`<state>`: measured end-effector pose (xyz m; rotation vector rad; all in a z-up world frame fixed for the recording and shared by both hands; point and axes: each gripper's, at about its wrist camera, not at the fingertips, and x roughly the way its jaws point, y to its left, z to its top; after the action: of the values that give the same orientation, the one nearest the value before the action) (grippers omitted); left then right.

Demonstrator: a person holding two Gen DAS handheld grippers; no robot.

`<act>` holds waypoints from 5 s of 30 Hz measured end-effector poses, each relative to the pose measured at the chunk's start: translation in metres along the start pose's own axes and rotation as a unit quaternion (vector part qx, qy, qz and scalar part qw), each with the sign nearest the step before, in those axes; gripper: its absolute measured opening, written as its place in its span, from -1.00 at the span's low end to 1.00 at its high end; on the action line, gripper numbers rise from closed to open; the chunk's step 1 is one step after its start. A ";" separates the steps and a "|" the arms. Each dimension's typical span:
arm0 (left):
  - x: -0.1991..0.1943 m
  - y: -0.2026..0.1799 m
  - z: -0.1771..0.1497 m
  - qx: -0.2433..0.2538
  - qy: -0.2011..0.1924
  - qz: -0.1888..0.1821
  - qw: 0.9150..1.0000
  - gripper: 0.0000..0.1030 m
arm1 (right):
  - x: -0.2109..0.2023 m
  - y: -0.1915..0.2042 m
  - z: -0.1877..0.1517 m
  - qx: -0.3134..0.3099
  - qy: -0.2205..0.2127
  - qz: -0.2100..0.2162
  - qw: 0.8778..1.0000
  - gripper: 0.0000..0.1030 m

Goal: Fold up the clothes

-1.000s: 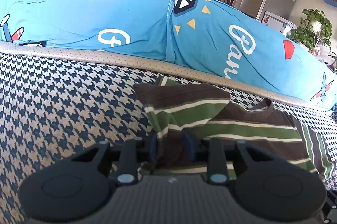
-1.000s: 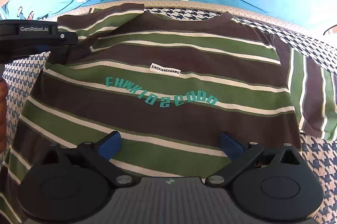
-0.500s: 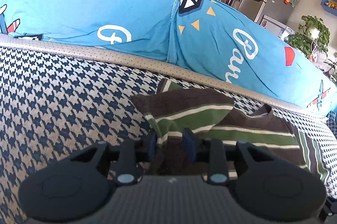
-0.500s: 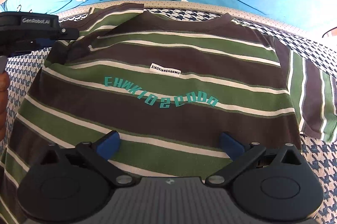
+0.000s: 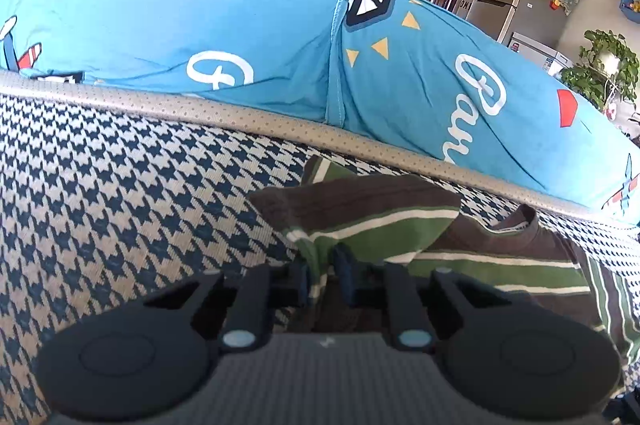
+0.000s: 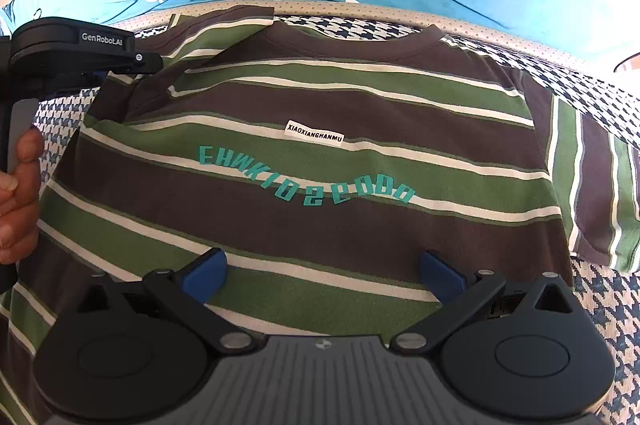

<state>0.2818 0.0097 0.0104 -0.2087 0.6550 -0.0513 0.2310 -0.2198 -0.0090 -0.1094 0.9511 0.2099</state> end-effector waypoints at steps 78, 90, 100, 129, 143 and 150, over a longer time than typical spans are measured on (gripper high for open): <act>-0.039 0.029 0.006 -0.068 -0.054 0.089 0.992 -0.83 | 0.002 -0.003 0.001 -0.009 -0.006 -0.007 1.000 1.00; -0.049 0.065 -0.020 -0.090 -0.002 0.174 0.981 -0.58 | 0.001 -0.002 0.001 -0.011 -0.007 -0.009 1.000 1.00; -0.067 0.074 -0.022 -0.122 -0.002 0.164 0.979 -0.54 | 0.001 -0.001 0.003 -0.013 -0.006 -0.009 1.000 1.00; -0.099 0.041 -0.092 -0.052 0.053 0.028 0.997 -0.42 | 0.001 -0.002 0.002 -0.020 -0.011 -0.007 1.000 1.00; -0.102 0.026 -0.102 -0.018 0.054 0.065 0.996 -0.43 | 0.001 -0.002 0.002 -0.020 -0.011 -0.008 1.000 1.00; -0.109 0.033 -0.102 -0.028 0.054 0.099 0.993 -0.51 | 0.001 -0.001 0.002 -0.020 -0.011 -0.009 1.000 1.00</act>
<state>0.1326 0.0361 -0.0105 -0.1946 0.7825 0.1470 0.2333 -0.2200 -0.0083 -0.1527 0.9243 0.2133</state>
